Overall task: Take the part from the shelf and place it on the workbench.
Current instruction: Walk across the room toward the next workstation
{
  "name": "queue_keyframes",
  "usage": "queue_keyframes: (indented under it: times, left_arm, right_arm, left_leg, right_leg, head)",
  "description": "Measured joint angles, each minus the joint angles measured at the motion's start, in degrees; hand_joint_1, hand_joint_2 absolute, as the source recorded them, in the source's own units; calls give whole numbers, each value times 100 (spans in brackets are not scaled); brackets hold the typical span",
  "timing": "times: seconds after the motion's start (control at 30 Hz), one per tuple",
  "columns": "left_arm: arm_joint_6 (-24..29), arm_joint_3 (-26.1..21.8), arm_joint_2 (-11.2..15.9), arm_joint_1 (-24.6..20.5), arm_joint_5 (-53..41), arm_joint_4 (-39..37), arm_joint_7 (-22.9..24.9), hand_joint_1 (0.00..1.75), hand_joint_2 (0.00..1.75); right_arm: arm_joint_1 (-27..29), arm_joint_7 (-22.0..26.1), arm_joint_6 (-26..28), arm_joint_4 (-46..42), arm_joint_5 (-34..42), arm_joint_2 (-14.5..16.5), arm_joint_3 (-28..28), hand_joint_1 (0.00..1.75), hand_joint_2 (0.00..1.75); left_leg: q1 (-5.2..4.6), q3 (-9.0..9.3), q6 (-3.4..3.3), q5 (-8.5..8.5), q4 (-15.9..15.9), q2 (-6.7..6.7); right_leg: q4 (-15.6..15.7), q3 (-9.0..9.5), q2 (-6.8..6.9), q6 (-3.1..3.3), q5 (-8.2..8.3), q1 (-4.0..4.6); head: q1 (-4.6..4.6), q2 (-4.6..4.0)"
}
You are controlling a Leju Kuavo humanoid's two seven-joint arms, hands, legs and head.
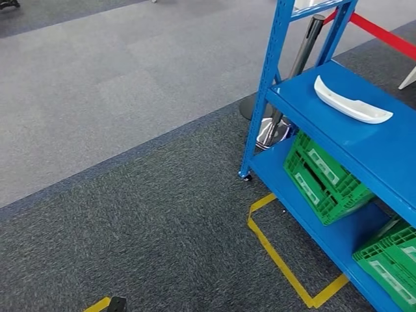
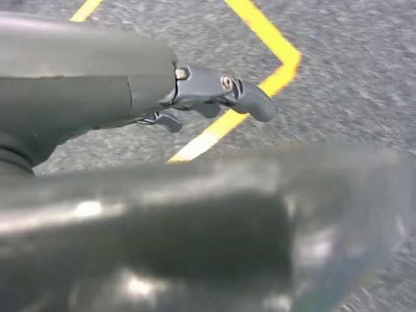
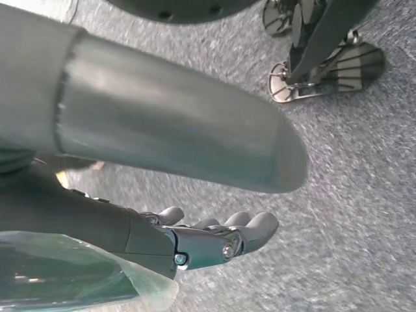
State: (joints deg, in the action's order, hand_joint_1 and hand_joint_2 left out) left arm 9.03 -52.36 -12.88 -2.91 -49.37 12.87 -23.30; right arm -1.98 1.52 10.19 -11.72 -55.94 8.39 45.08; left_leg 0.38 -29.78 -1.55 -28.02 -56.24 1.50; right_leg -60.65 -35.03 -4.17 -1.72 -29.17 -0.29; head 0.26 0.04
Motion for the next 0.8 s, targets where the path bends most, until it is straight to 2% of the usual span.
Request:
queue_keyframes:
  times: [0.03, 0.1, 0.13, 0.17, 0.2, 0.23, 0.3, 0.33, 0.37, 0.43, 0.5, 0.53, 0.57, 0.6, 0.63, 0.67, 0.7, 0.73, 0.8]
  left_arm:
    - [-4, -2, -3, 6, 11, 0, -20, 0, 0]
    - [-5, -7, -1, 22, 35, -1, -41, 0, 0]
    - [4, -9, 2, 27, 44, -1, -41, 0, 0]
    - [19, -11, 2, 24, 46, -1, -32, 0, 0]
    - [44, -11, 1, 19, 45, -1, -10, 0, 0]
    - [70, -11, -2, 14, 44, -1, 20, 0, 0]
    - [110, -11, -3, 6, 38, -1, 78, 0, 0]
    - [117, -11, -2, 4, 35, -1, 99, 0, 0]
    - [122, -11, -1, 1, 33, -1, 120, 0, 0]
    - [127, -11, -1, -7, 33, -2, 162, 0, 0]
    - [153, -11, -3, -17, 32, -2, 175, 0, 0]
    - [178, -12, -4, -17, 30, -2, 171, 0, 0]
    - [204, -13, -6, -13, 27, -2, 165, 0, 0]
    - [227, -14, -7, -4, 23, -2, 160, 0, 0]
    - [248, -16, -6, 7, 19, -2, 157, 0, 0]
    - [266, -17, -5, 15, 15, -2, 154, 0, 0]
    - [284, -18, -3, 19, 9, -2, 148, 0, 0]
    - [301, -19, -2, 20, 4, -2, 141, 0, 0]
    - [324, -21, 2, 18, -2, -2, 127, 0, 0]
  right_arm:
    - [-10, -1, 2, 0, 2, 0, 1, 0, 0]
    - [-34, -5, 6, 0, 7, 0, 8, 0, 0]
    - [-38, -16, 13, 0, 9, 0, 12, 0, 0]
    - [-30, -31, 22, 0, 10, 0, 16, 0, 0]
    - [-19, -51, 32, 0, 10, 0, 20, 0, 0]
    - [-11, -69, 40, 0, 10, 0, 22, 0, 0]
    - [-22, -92, 46, 0, 13, 0, 25, 0, 0]
    - [-33, -104, 45, 0, 20, 0, 26, 0, 0]
    - [-41, -118, 44, 0, 31, 0, 30, 0, 0]
    - [-40, -152, 45, 0, 60, 0, 50, 0, 0]
    - [-35, -183, 46, 0, 89, 0, 77, 0, 0]
    - [-40, -194, 46, 0, 101, 0, 91, 0, 0]
    - [-46, -199, 45, 0, 110, 0, 103, 0, 0]
    - [-52, -201, 45, 0, 117, 0, 117, 0, 0]
    - [-55, -201, 44, 0, 127, 0, 133, 0, 0]
    - [-51, -202, 44, 0, 136, 0, 148, 0, 0]
    - [-46, -204, 44, 0, 147, 0, 162, 0, 0]
    - [-42, -206, 44, 0, 157, 0, 175, 0, 0]
    - [-45, -209, 44, 0, 170, 7, 193, 0, 0]
  left_leg:
    - [-12, 11, -9, 3, 10, -80]
    - [-26, 13, -23, -5, 7, -254]
    - [-31, 15, -26, -11, 4, -343]
    - [-32, 17, -26, -19, 0, -411]
    - [-30, 21, -18, -28, -5, -468]
    - [-27, 28, -1, -42, -16, -519]
    - [-37, 31, 57, -80, -51, -614]
    - [-47, 29, 90, -97, -70, -653]
    - [-58, 32, 121, -106, -83, -691]
    - [-52, 45, 173, -123, -98, -736]
    - [-21, -2, 230, -266, -261, -550]
    - [-8, -103, 254, -425, -508, -410]
    - [-3, -260, 263, -617, -871, -283]
    - [-2, -450, 262, -797, -1285, -227]
    - [-6, -614, 250, -903, -1625, -207]
    - [-12, -705, 229, -900, -1793, -199]
    - [-20, -695, 196, -780, -1730, -186]
    - [-34, -586, 155, -571, -1452, -145]
    - [-62, -260, 64, -168, -659, 105]
  right_leg:
    - [-322, -157, 162, -14, -169, 4]
    - [-1015, -500, 316, -50, -451, -4]
    - [-1250, -616, 359, -69, -506, -14]
    - [-1231, -600, 386, -81, -434, -25]
    - [-1003, -472, 420, -90, -279, -36]
    - [-624, -259, 483, -96, -88, -46]
    - [60, 121, 661, -65, 112, -32]
    - [225, 216, 710, -30, 129, -21]
    - [255, 231, 714, 15, 102, -4]
    - [254, 228, 617, 89, 127, 0]
    - [265, 226, 524, 152, 148, -12]
    - [271, 227, 472, 182, 159, -19]
    - [270, 223, 417, 201, 163, -15]
    - [270, 219, 353, 216, 166, -6]
    - [270, 217, 282, 226, 170, 6]
    - [269, 218, 209, 233, 173, 20]
    - [269, 222, 134, 237, 177, 31]
    - [269, 229, 61, 239, 180, 38]
    - [263, 226, -74, 231, 191, 39]
  head:
    - [9, 0]
    - [17, 0]
    - [15, 0]
    - [16, 0]
    - [16, 0]
    - [17, 0]
    - [15, 0]
    - [10, 0]
    - [7, 0]
    - [6, 0]
    - [-1, 0]
    - [-7, 0]
    - [-12, -1]
    - [-13, -1]
    - [-13, -1]
    - [-12, -1]
    - [-12, 0]
    - [-10, 0]
    - [-8, 0]
